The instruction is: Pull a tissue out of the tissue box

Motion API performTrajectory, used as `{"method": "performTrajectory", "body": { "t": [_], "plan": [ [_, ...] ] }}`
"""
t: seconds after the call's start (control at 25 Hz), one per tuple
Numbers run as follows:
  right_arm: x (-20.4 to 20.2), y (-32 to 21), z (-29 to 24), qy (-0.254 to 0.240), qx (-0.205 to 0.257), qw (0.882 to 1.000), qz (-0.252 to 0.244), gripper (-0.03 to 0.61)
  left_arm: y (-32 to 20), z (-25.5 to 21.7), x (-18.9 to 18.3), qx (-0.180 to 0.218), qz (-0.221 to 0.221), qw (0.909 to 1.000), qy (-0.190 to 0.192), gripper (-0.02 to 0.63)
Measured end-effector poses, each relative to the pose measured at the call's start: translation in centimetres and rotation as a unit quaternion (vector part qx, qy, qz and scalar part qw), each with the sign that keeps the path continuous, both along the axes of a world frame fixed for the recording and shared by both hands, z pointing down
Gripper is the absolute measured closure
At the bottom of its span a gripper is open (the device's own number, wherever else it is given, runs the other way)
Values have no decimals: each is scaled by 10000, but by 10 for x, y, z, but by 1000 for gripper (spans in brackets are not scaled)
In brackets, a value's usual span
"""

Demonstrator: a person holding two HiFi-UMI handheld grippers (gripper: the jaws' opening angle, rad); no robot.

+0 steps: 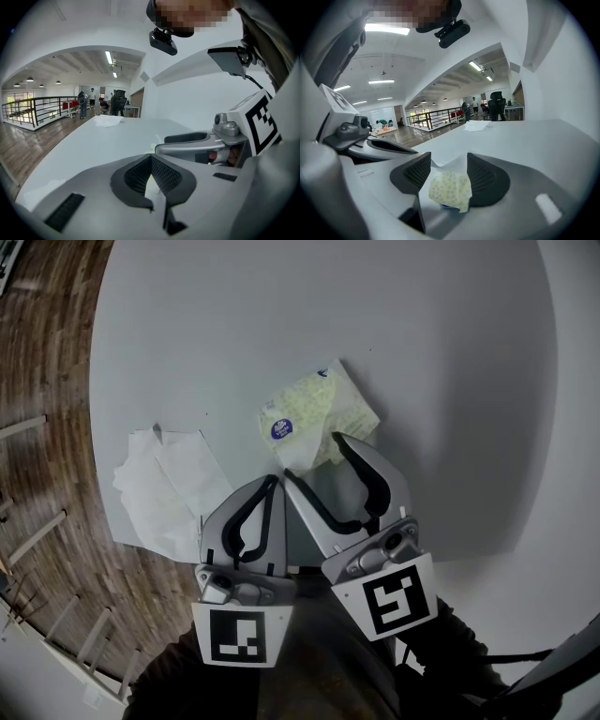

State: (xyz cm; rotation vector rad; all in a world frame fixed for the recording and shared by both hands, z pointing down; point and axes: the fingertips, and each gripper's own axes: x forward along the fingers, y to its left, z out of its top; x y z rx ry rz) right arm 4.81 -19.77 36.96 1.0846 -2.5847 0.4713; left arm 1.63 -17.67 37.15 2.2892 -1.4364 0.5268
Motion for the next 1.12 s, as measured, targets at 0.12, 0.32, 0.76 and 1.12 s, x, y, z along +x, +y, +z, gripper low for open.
{"method": "performTrajectory", "body": {
  "t": [0.12,0.32,0.76,1.12],
  "plan": [
    [0,-9,9,112,-84,9997,199,368,-3,1,-5,-2,-55,10000,-28,615],
    [0,-16,25,345,-173,9988,295,376,-9,11,-12,-57,-166,9998,-41,615],
    [18,-16,6,267,-49,9973,686,572,-15,21,7,-108,63,9999,68,615],
    [11,-14,-59,60,420,9973,597,572,-23,-12,18,215,121,9992,299,615]
  ]
}}
